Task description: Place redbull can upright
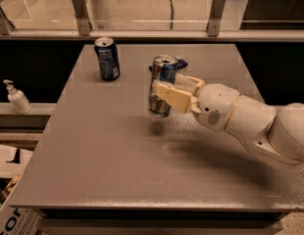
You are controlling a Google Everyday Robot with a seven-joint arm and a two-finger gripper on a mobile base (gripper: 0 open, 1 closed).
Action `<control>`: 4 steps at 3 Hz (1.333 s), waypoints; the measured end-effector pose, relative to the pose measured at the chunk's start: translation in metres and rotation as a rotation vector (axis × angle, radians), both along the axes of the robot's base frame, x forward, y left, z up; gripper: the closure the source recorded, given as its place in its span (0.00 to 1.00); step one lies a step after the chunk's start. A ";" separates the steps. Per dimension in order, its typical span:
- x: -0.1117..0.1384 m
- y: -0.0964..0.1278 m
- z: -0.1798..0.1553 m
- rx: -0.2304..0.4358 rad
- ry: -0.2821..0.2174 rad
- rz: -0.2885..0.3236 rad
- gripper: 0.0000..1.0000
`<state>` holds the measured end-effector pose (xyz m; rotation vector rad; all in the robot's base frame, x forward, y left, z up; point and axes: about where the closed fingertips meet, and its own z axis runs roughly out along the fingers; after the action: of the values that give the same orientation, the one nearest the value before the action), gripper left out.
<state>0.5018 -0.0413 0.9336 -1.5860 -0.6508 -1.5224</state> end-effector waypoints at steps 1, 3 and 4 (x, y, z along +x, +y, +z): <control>-0.003 0.002 0.003 -0.019 -0.063 0.019 1.00; -0.011 0.008 -0.005 -0.173 -0.194 0.028 1.00; -0.013 0.014 -0.020 -0.246 -0.231 0.032 1.00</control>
Offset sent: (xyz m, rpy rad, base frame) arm -0.0109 -0.0011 0.0053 -0.3196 -0.4540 0.0092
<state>0.4883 -0.0275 0.9135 -1.5802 -1.0211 -1.6673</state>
